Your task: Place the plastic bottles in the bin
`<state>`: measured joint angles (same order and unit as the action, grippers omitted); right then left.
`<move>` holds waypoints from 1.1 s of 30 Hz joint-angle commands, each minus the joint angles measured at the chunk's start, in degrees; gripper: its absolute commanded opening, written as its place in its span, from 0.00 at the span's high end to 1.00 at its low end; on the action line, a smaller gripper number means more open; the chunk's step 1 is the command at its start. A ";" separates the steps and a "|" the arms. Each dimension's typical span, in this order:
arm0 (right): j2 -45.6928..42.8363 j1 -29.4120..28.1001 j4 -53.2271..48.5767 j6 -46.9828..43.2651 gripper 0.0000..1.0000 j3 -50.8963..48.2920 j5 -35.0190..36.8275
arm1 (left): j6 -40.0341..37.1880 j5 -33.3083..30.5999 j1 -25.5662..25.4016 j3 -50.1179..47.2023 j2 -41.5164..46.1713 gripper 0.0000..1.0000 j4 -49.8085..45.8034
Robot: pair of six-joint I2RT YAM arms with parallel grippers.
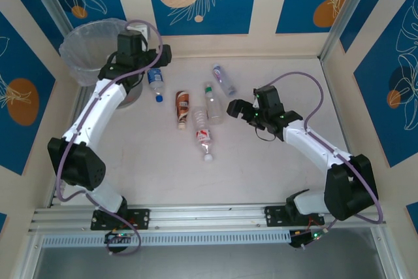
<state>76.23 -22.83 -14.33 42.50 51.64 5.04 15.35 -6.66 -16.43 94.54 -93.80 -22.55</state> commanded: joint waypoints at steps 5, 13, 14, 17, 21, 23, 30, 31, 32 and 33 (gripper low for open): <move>-2.71 -0.29 2.47 1.12 0.01 -2.06 3.55 | 4.37 1.23 -2.31 -11.38 4.45 0.01 2.77; -2.41 -0.16 4.16 1.31 0.00 -2.32 3.57 | 3.38 3.85 -4.34 -22.98 6.42 0.01 4.71; -2.36 -0.11 4.35 1.43 0.00 -2.45 3.50 | 2.71 4.63 -4.33 -23.73 6.20 0.01 4.35; -2.27 -0.18 4.83 1.45 0.00 -2.60 3.16 | 1.45 4.54 -4.43 -24.70 5.54 0.04 2.75; -2.02 -0.11 4.83 1.75 0.00 -2.31 3.14 | 1.43 6.36 -4.66 -26.71 4.06 0.07 3.15; -1.98 -0.11 5.09 2.22 0.00 -2.46 3.16 | 1.82 8.65 -4.97 -27.77 2.70 0.10 3.99; -1.45 -0.11 4.77 2.63 0.00 -1.93 2.87 | 1.70 11.85 -7.45 -29.17 -2.90 0.13 5.85; -1.41 -0.12 4.64 2.63 0.00 -1.89 2.94 | 1.94 11.63 -7.84 -29.23 -3.62 0.14 5.85; -1.43 -0.10 4.56 2.56 0.00 -1.80 3.04 | 2.32 11.22 -8.34 -29.25 -4.28 0.14 5.85; -1.36 -0.13 4.44 2.56 0.00 -1.84 3.13 | 2.85 10.76 -8.86 -29.48 -5.02 0.15 6.06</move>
<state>74.70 -22.83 -10.00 44.38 49.69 7.73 17.67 3.01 -23.83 65.60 -97.41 -17.87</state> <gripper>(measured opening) 0.999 0.856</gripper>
